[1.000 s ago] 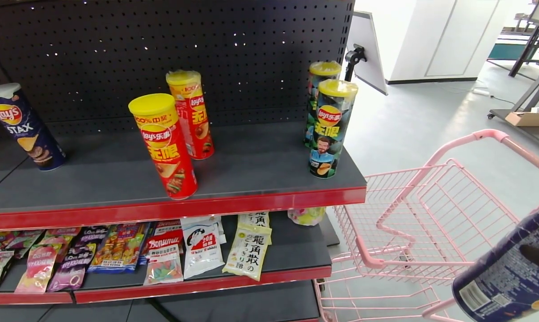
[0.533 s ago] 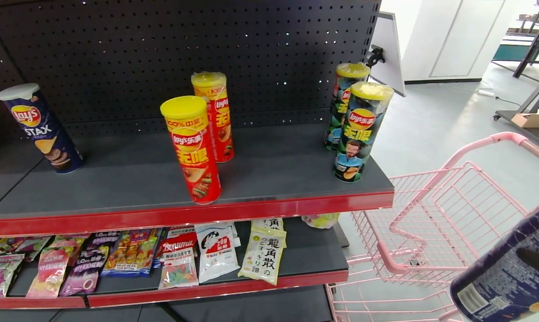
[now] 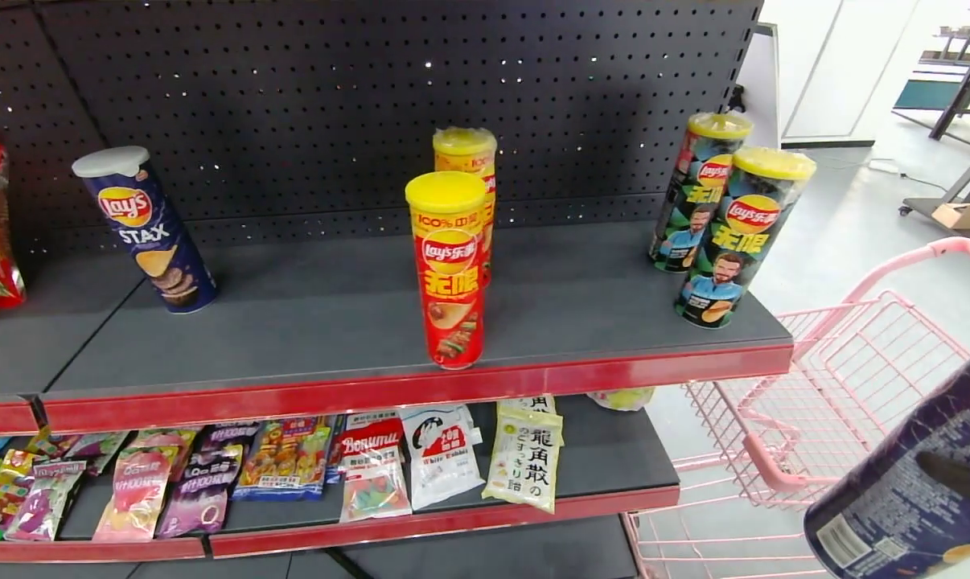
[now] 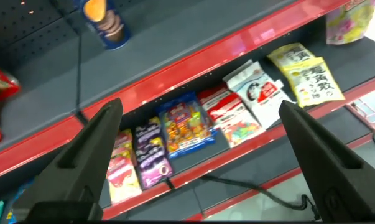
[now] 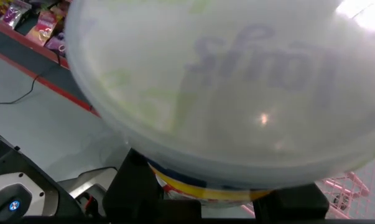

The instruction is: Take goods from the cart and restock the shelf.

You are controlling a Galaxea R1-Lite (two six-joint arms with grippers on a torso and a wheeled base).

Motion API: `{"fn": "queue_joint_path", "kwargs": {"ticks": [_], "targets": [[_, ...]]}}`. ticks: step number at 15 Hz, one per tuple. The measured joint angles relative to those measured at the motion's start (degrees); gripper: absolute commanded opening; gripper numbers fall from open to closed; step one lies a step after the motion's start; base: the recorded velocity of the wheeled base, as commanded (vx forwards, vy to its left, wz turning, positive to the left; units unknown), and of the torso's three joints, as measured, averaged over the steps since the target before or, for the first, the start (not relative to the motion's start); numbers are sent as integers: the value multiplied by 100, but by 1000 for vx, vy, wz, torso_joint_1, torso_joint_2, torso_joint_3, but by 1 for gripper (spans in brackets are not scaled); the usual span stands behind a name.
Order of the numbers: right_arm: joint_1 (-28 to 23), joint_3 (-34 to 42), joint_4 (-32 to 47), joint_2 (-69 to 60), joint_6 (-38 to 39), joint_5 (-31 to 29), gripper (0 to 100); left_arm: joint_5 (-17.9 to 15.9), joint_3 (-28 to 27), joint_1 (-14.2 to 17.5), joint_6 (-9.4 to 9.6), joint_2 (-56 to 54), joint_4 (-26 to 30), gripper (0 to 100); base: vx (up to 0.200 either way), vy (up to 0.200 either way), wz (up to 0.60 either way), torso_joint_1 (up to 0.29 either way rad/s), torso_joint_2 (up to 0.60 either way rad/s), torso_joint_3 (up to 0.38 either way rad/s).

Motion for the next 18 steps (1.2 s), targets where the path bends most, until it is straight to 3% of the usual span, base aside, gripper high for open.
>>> {"fn": "queue_joint_path", "kwargs": {"ticks": [11,18], "targets": [[-17,115,-44,113,-291,-117,0,-1,0,-2,0,6,-2,100,0,200,0,2,3,2],[57,24,-104,171,-162,227,0,-1,-6,0,2,22,-7,100,0,200,0,-2,4,2]]}}
